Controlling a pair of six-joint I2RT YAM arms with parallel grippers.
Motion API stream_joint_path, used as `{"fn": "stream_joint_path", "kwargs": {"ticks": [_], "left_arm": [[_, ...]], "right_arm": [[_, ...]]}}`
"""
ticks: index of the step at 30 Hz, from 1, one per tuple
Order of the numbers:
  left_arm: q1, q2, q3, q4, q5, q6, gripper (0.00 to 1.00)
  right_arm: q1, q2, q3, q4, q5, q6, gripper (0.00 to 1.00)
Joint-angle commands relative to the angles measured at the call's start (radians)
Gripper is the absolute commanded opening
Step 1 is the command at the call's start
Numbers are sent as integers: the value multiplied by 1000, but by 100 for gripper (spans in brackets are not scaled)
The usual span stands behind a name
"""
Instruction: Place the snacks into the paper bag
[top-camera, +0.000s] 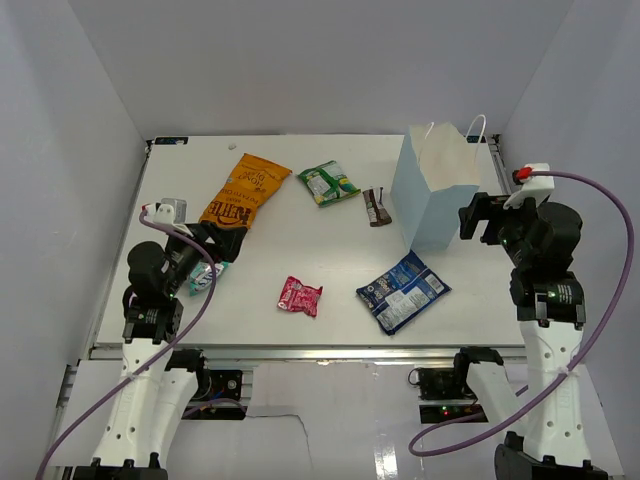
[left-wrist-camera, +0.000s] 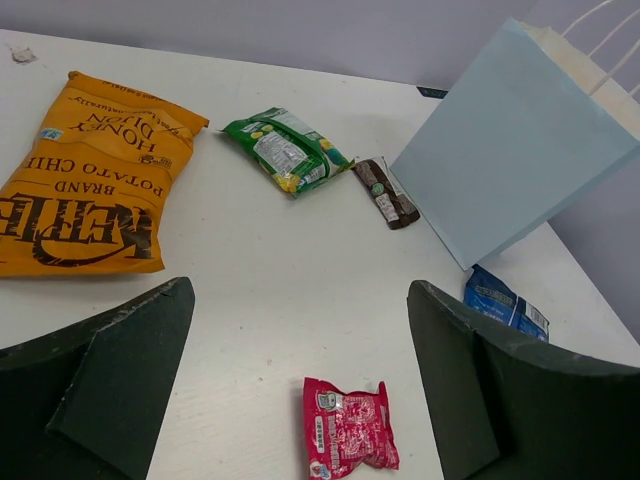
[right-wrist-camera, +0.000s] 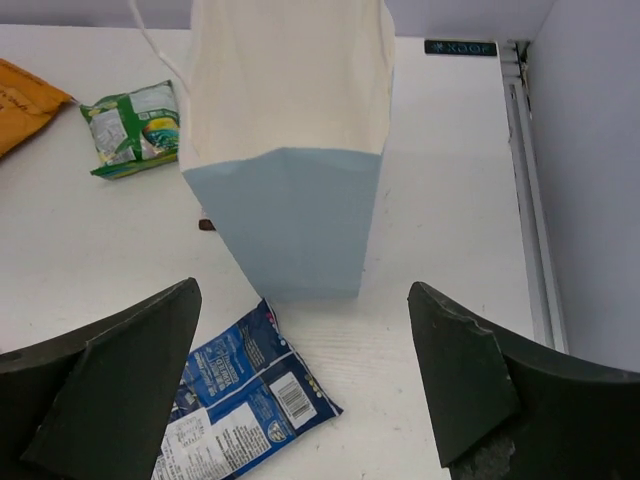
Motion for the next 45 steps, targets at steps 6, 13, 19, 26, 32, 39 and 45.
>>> {"fn": "stream_joint_path", "kwargs": {"ticks": [6, 13, 19, 26, 32, 39, 45], "left_arm": [[1, 22, 20, 15, 42, 2, 98], [2, 56, 26, 6, 34, 13, 98], [2, 99, 34, -8, 28, 24, 98], [8, 118, 43, -18, 22, 31, 98], [13, 114, 43, -15, 46, 27, 98], [16, 110, 43, -12, 59, 25, 98], [16, 110, 43, -8, 71, 21, 98]], "right_arm": [[6, 120, 214, -13, -698, -383, 90], [461, 444, 510, -200, -359, -555, 90], [716, 727, 589, -105, 83, -477, 90], [724, 1084, 717, 15, 435, -281, 90], [722, 1244, 671, 119, 668, -143, 90], [658, 1387, 677, 176, 679, -73, 99], [600, 1470, 694, 174, 656, -60, 100]]}}
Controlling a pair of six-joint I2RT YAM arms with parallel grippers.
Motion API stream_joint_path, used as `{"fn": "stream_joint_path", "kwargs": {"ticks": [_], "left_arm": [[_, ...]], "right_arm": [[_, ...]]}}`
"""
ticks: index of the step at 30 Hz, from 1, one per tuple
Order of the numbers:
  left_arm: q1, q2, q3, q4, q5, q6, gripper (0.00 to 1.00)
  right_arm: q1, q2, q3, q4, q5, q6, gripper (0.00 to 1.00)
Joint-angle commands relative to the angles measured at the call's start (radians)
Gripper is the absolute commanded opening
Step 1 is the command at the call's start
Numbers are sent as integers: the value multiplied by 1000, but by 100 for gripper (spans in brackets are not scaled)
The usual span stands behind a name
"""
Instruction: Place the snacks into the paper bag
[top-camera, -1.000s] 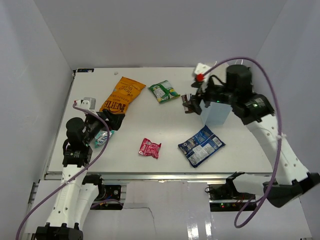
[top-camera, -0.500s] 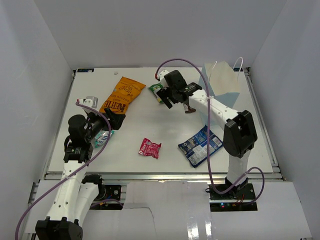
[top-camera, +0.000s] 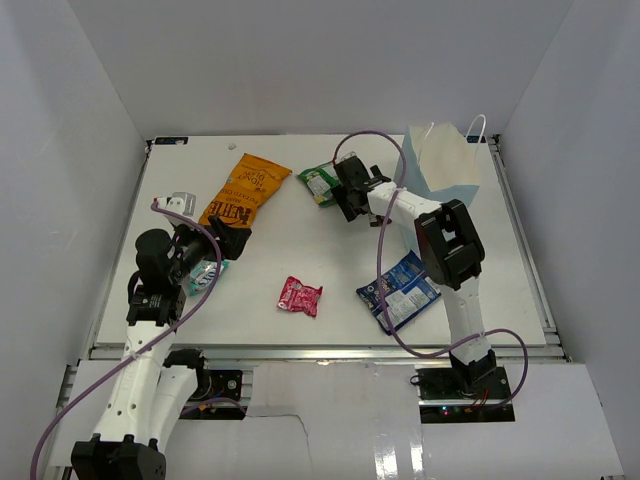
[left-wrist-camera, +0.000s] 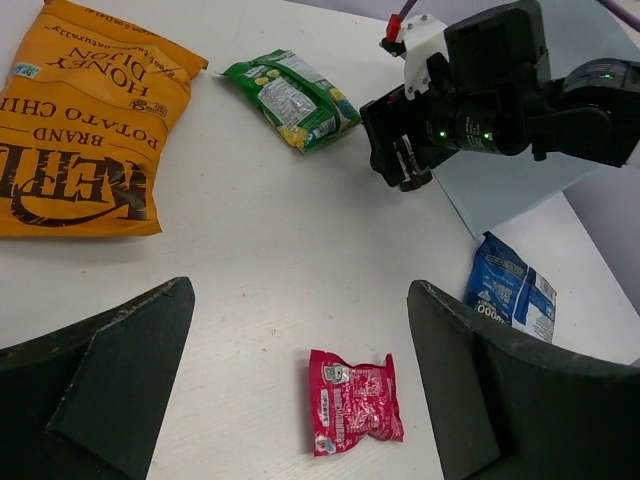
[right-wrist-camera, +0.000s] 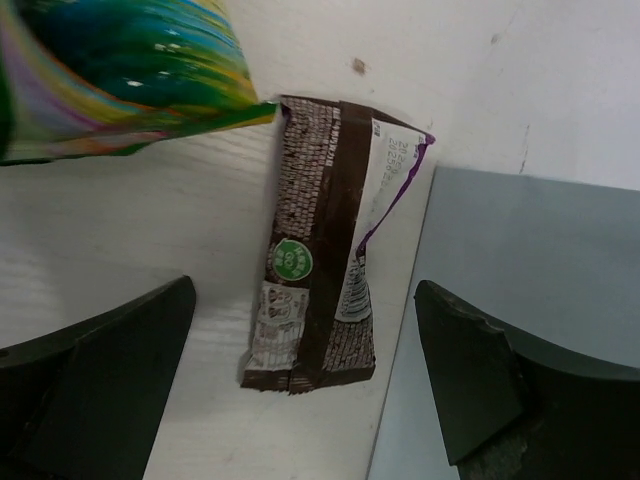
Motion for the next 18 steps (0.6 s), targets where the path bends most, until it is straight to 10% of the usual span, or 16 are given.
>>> {"fn": "stream_joint_path", "kwargs": {"ticks": [1, 18], "left_arm": [[6, -8, 34, 15, 29, 2, 98], [9, 0, 34, 16, 32, 2, 98]], "right_arm": [[-34, 14, 32, 41, -5, 46, 95], [-84, 32, -14, 39, -281, 86, 53]]}}
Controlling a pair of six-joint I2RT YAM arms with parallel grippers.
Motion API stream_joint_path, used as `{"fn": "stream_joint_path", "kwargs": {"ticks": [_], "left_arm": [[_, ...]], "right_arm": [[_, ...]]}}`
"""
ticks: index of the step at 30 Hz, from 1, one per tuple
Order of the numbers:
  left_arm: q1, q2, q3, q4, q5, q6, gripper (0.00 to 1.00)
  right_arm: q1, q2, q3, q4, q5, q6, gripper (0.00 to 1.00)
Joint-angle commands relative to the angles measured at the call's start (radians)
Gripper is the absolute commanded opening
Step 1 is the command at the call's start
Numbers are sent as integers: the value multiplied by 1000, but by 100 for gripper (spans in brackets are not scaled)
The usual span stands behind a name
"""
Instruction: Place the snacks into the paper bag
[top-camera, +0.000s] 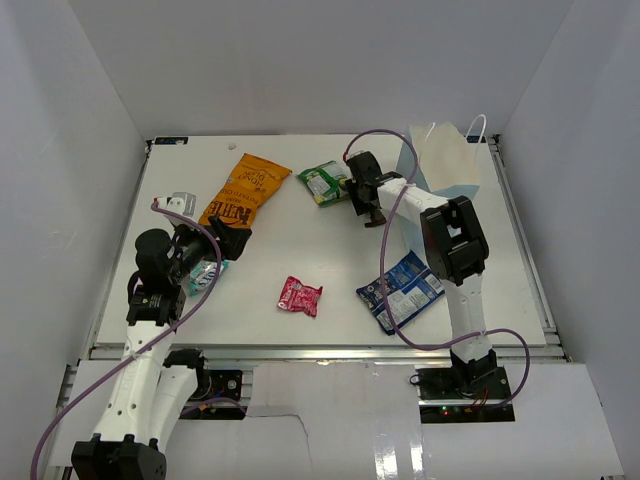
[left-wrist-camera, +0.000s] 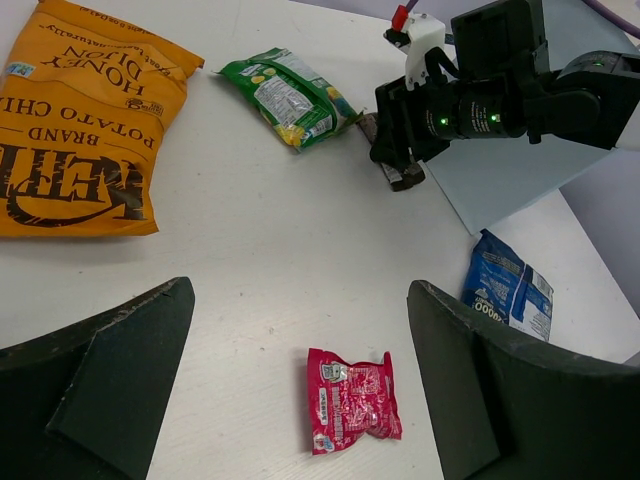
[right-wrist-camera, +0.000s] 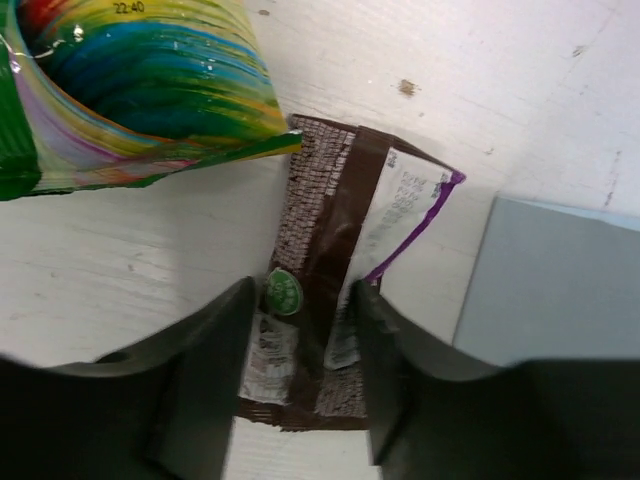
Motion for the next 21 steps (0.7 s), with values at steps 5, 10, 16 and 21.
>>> {"fn": "stream_joint_path", "kwargs": {"ticks": [5, 10, 16, 21], "left_arm": [[7, -1, 33, 16, 18, 3, 98], [8, -6, 32, 16, 18, 3, 98], [8, -10, 32, 18, 23, 3, 98], [8, -16, 30, 19, 29, 1, 98]], "right_arm": [[0, -33, -31, 11, -95, 48, 25], [0, -114, -63, 11, -87, 33, 8], [6, -400, -210, 16, -356, -155, 8], [7, -686, -266, -21, -673, -268, 8]]}}
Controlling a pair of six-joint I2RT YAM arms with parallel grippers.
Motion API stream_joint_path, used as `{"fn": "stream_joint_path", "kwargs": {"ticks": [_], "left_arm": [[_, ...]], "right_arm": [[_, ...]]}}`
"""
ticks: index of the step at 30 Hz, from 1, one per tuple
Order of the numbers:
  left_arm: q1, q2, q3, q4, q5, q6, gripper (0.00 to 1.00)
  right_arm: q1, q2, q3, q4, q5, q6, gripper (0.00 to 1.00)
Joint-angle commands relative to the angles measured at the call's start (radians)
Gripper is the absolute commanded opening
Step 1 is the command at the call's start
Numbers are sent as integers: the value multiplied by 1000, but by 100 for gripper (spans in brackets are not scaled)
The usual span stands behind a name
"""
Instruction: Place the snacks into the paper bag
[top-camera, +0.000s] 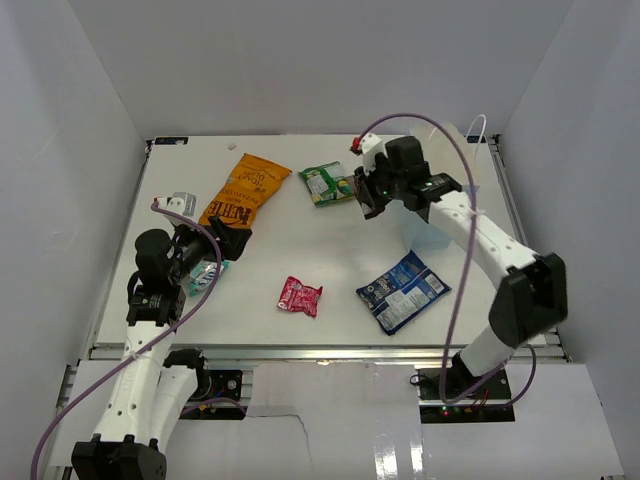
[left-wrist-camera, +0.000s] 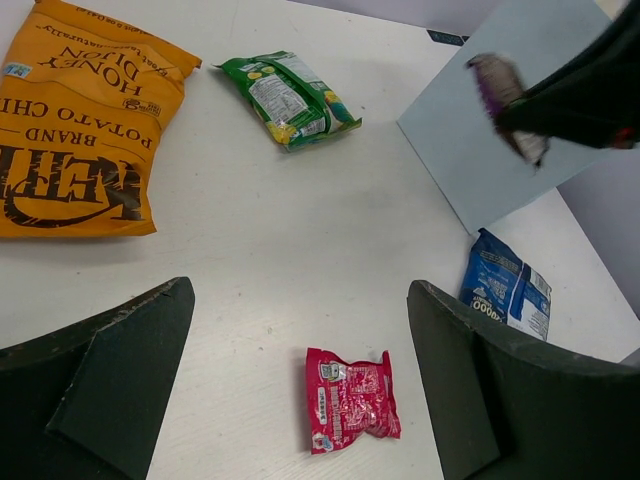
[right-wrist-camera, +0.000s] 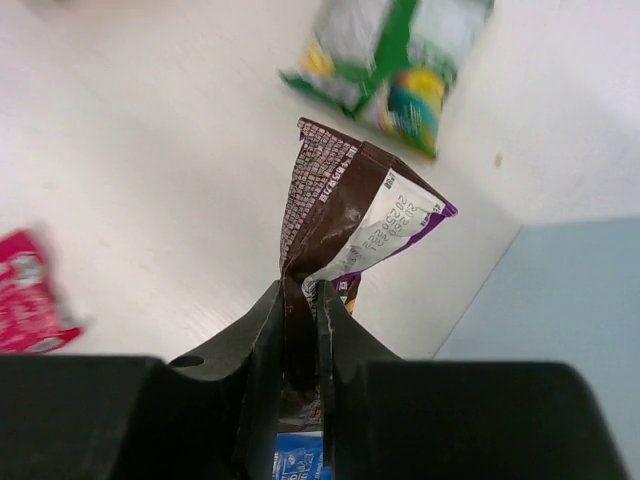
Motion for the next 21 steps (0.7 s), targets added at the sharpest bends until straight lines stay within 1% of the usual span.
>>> {"fn": "stream_joint_path", "kwargs": {"ticks": [1, 2, 5, 7, 10, 15, 21], "left_arm": [[7, -15, 29, 21, 26, 1, 98], [7, -15, 29, 21, 26, 1, 98], [8, -16, 27, 21, 26, 1, 98], [7, -18, 27, 21, 26, 1, 98], [7, -18, 27, 21, 26, 1, 98], [7, -16, 27, 21, 27, 0, 98], [8, -16, 26, 22, 30, 0, 98]], "right_arm": [[4, -180, 17, -2, -243, -97, 8], [2, -237, 48, -16, -253, -98, 8], [-24, -331, 109, -33, -225, -73, 8], [-73, -368, 156, -36, -205, -47, 8], [-166, -386, 187, -35, -186, -26, 8], [-324, -389, 206, -32, -223, -4, 8], [-442, -342, 221, -21, -223, 11, 8]]}}
